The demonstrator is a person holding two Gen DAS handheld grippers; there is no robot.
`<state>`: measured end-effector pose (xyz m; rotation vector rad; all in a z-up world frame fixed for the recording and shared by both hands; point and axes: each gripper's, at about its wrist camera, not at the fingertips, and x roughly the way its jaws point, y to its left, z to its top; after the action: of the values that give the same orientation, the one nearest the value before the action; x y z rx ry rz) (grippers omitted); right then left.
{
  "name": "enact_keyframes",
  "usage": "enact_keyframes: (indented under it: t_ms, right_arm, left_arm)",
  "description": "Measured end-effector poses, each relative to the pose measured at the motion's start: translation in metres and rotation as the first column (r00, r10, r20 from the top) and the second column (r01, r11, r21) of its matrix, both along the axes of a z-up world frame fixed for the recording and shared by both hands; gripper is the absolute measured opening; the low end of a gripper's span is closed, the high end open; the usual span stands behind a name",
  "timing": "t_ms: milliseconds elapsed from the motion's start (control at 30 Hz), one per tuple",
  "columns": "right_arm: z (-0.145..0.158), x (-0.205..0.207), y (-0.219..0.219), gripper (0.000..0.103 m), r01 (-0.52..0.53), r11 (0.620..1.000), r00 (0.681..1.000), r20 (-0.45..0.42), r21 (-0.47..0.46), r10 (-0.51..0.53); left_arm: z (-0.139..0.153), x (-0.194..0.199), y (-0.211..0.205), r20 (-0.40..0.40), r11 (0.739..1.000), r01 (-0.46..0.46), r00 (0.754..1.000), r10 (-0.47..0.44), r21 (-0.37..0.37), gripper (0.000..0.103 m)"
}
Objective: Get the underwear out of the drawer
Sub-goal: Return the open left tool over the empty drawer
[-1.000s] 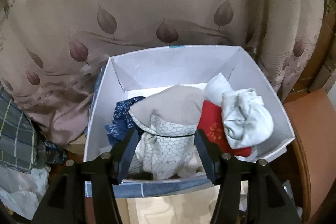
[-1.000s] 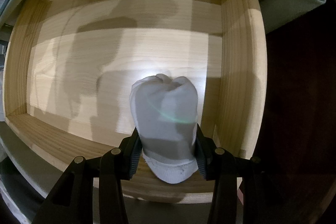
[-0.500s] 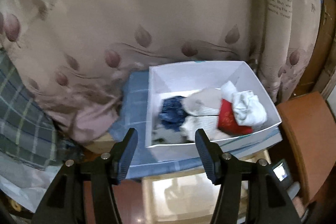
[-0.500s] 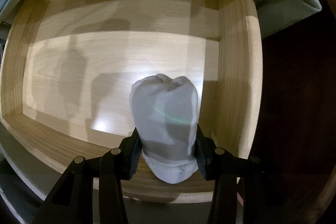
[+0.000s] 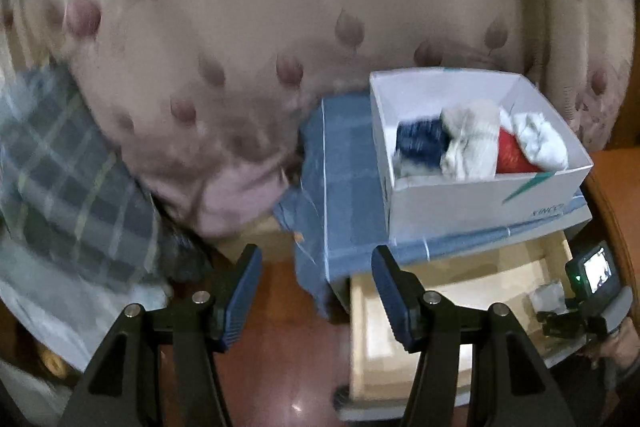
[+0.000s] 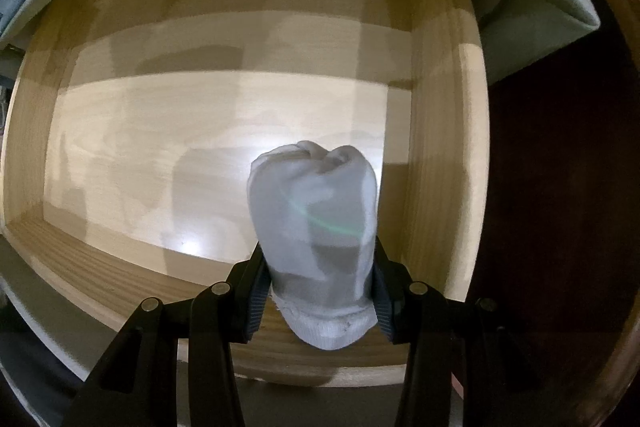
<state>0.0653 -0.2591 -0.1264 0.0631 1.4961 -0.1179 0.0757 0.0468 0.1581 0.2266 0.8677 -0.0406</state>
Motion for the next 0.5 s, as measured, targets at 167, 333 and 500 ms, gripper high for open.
enact_keyframes:
  t_ms: [167,333,500]
  right_arm:
    - [0.012,-0.008,0.000,0.042,-0.009,1.000,0.998,0.064,0.012,0.008]
    - [0.038,-0.020,0.001,0.042,-0.026,0.999,0.981,0.191,0.024,0.021]
    - [0.063,-0.023,-0.007,0.042,-0.036,0.999,0.963,0.268,0.037,0.025]
  left_arm:
    - [-0.054,-0.003,0.006,-0.084,0.987,-0.119,0.990,0.110,-0.110,0.058]
    - [-0.088,-0.010,-0.007,-0.085,0.974,-0.180,0.982,0.169,-0.142,0.058]
    - [-0.115,-0.017,-0.033,-0.073,0.984,-0.155,0.986,0.149,-0.082,0.058]
